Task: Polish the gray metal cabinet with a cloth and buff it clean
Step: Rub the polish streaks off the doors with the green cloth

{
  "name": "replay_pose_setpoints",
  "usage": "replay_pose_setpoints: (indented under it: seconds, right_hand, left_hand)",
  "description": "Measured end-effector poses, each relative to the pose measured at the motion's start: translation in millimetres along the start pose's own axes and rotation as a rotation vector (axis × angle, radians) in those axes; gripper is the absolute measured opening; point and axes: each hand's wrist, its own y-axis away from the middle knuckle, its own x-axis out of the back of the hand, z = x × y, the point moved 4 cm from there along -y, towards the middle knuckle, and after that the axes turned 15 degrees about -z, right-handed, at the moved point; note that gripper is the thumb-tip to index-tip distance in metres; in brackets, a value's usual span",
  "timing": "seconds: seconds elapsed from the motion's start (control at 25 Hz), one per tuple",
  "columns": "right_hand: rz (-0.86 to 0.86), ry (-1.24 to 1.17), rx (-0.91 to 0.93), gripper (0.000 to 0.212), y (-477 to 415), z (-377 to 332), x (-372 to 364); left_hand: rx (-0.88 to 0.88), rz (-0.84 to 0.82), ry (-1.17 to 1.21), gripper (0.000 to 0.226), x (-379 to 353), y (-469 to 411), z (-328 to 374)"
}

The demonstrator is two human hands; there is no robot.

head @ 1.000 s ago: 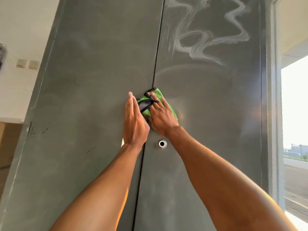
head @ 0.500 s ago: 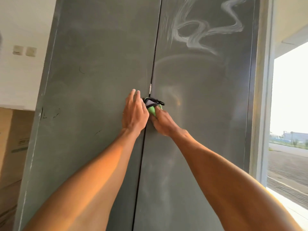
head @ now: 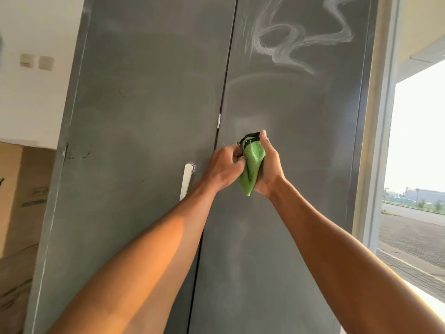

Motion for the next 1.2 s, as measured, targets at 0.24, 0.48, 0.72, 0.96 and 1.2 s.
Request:
replay_pose_setpoints:
  seconds: [0.24, 0.48, 0.72, 0.96, 1.2]
  right_hand:
    - [0.018, 0.034, -0.016, 0.031, 25, -18, 11]
    - [0.072, -0.082, 0.015, 0.045, 26, -24, 30]
    - [0.358, 0.387, -0.145, 0.022, 23, -24, 53]
    - [0.595, 0.552, -0.301, 0.035, 24, -33, 50]
    - [0.513, 0.345, -0.202, 0.024, 22, -30, 34]
  left_hand:
    - [0.009, 0.019, 0.005, 0.030, -15, 3, 13]
    - [0.218, 0.131, 0.473, 0.058, -10, 3, 4]
    - [0.190, 0.092, 0.932, 0.027, -7, 0, 3]
    - [0.271, 0.157, 1.228, 0.017, -22, -4, -1]
    - [0.206, 0.264, 1.176, 0.028, -22, -9, -4]
